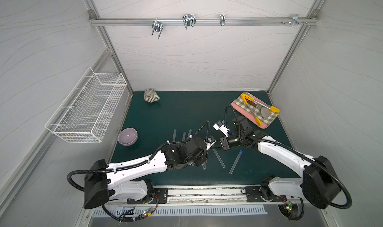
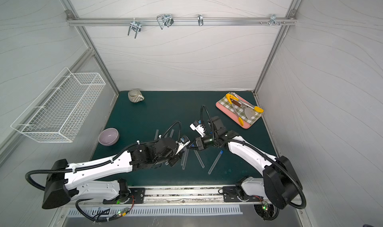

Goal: Remove stoppers from test tubes
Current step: Open the stopper on the test tube.

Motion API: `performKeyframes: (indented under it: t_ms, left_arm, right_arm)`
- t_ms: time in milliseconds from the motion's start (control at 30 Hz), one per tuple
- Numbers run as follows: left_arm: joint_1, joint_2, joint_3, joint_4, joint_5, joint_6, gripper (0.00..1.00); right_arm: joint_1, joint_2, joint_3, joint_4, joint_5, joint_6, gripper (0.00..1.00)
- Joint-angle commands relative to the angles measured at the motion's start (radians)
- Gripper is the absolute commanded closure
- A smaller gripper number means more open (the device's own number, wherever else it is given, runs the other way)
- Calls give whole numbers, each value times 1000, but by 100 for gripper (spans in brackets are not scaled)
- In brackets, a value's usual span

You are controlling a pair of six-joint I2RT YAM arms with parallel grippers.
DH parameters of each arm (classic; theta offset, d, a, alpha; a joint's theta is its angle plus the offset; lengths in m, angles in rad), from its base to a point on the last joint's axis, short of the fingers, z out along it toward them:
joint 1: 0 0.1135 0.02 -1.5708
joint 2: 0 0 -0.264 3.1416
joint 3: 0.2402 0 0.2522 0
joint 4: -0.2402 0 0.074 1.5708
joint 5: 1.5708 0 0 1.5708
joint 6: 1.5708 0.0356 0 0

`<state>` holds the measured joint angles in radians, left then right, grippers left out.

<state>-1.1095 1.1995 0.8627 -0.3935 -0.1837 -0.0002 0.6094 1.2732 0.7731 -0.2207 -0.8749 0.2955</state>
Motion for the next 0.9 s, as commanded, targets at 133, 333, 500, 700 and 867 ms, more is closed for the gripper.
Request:
performKeyframes:
  t_ms: [133,333,500,700,867]
  left_arm:
    - [-7,-11,15,12,-20,18,99]
    - [-10,-17,13,12,-21,20,100]
    - [-13,-15,13,12,-26,22,99]
    - [-17,-21,13,5,-44,26,100]
    - [-24,-19,18,-8,-65,31,100]
  right_arm:
    - [4,-21,12,-4,-16,6,81]
    - [4,-22,9,7,-25,9,85]
    - [3,-23,8,9,-32,13,93]
    - [-7,-34,6,11,-48,16,99]
    - [-70,-59,-16,66,-120,65,100]
